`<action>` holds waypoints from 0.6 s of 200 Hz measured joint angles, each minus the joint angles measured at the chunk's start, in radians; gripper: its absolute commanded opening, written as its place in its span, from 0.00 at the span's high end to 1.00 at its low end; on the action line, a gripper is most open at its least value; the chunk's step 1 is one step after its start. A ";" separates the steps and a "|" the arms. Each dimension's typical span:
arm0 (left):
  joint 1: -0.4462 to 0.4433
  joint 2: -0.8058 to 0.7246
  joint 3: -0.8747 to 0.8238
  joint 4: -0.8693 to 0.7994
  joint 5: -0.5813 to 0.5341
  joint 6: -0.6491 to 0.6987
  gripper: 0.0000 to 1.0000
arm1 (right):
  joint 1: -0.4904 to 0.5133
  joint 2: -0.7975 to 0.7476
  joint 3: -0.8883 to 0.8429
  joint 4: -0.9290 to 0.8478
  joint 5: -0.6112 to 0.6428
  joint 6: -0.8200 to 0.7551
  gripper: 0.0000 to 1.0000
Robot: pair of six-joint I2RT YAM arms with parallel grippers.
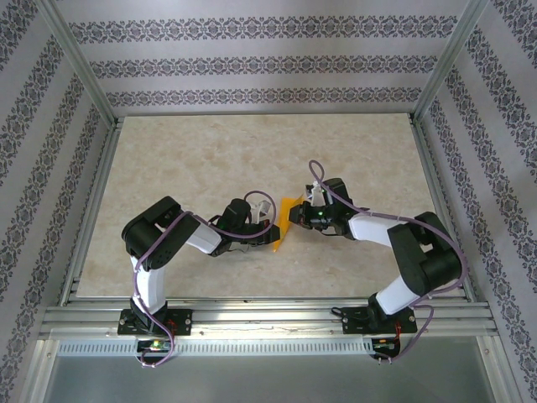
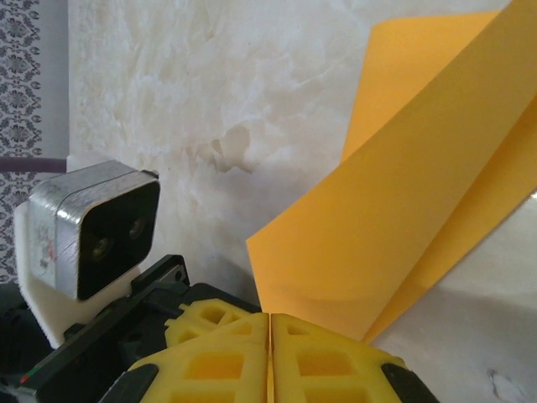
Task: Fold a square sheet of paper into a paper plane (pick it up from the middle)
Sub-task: Fold the wing for the fifth time at the center of the table.
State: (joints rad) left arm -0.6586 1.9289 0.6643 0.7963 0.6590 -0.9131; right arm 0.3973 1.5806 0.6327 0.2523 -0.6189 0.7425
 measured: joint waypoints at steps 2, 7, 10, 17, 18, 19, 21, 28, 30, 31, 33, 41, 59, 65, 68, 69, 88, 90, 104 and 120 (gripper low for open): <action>0.000 0.000 0.000 0.002 0.000 -0.002 1.00 | 0.000 0.003 0.000 0.002 0.000 0.000 0.90; 0.000 0.001 -0.001 0.006 0.000 -0.006 1.00 | 0.000 0.012 0.002 0.010 -0.001 0.004 0.90; 0.000 0.002 -0.001 0.008 0.000 -0.010 1.00 | 0.000 0.015 0.002 0.013 -0.001 0.005 0.90; 0.000 0.003 -0.002 0.013 0.000 -0.014 1.00 | 0.000 0.024 0.002 0.023 -0.002 0.011 0.90; 0.000 0.003 -0.002 0.013 0.000 -0.016 1.00 | 0.000 0.026 0.002 0.024 -0.002 0.011 0.90; 0.000 0.003 -0.002 0.014 0.000 -0.017 1.00 | 0.000 0.026 0.002 0.026 -0.002 0.012 0.90; 0.000 0.004 -0.002 0.015 0.000 -0.018 1.00 | 0.000 0.029 0.002 0.029 -0.003 0.014 0.90; 0.000 0.006 -0.002 0.021 0.000 -0.026 1.00 | 0.000 0.036 0.003 0.038 -0.005 0.016 0.90; 0.000 0.007 -0.002 0.022 0.000 -0.029 1.00 | 0.000 0.038 0.003 0.041 -0.005 0.018 0.90; 0.000 0.007 -0.002 0.023 0.000 -0.030 1.00 | 0.000 0.039 0.003 0.042 -0.005 0.018 0.91; 0.000 0.008 -0.002 0.024 0.000 -0.032 1.00 | 0.000 0.041 0.003 0.045 -0.006 0.018 0.91; 0.000 0.010 -0.003 0.029 0.000 -0.042 1.00 | 0.000 0.050 0.004 0.058 -0.013 0.022 0.91; 0.000 0.014 -0.007 0.048 0.000 -0.071 1.00 | 0.000 0.072 0.006 0.093 -0.025 0.039 0.91; 0.000 0.016 -0.010 0.056 0.000 -0.081 1.00 | -0.001 0.079 0.006 0.105 -0.027 0.044 0.91; 0.000 0.016 -0.011 0.061 -0.001 -0.088 1.00 | -0.001 0.082 0.006 0.109 -0.028 0.046 0.91; 0.000 0.016 -0.011 0.062 -0.001 -0.089 1.00 | -0.001 0.083 0.006 0.111 -0.028 0.047 0.91; 0.000 0.017 -0.018 0.074 -0.001 -0.116 1.00 | -0.003 0.097 0.006 0.143 -0.038 0.061 0.91; 0.000 0.017 -0.018 0.074 -0.001 -0.117 1.00 | -0.003 0.098 0.006 0.148 -0.039 0.063 0.91; 0.000 0.018 -0.019 0.074 -0.001 -0.136 1.00 | -0.005 0.108 0.006 0.164 -0.046 0.068 0.91; 0.000 0.024 -0.023 0.095 -0.001 -0.161 1.00 | -0.012 0.117 0.006 0.172 -0.053 0.071 0.91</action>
State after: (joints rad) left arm -0.6586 1.9530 0.6415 0.8909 0.6579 -1.0740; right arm 0.3851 1.6978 0.6388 0.4248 -0.6720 0.8131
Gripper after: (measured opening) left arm 0.062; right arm 0.088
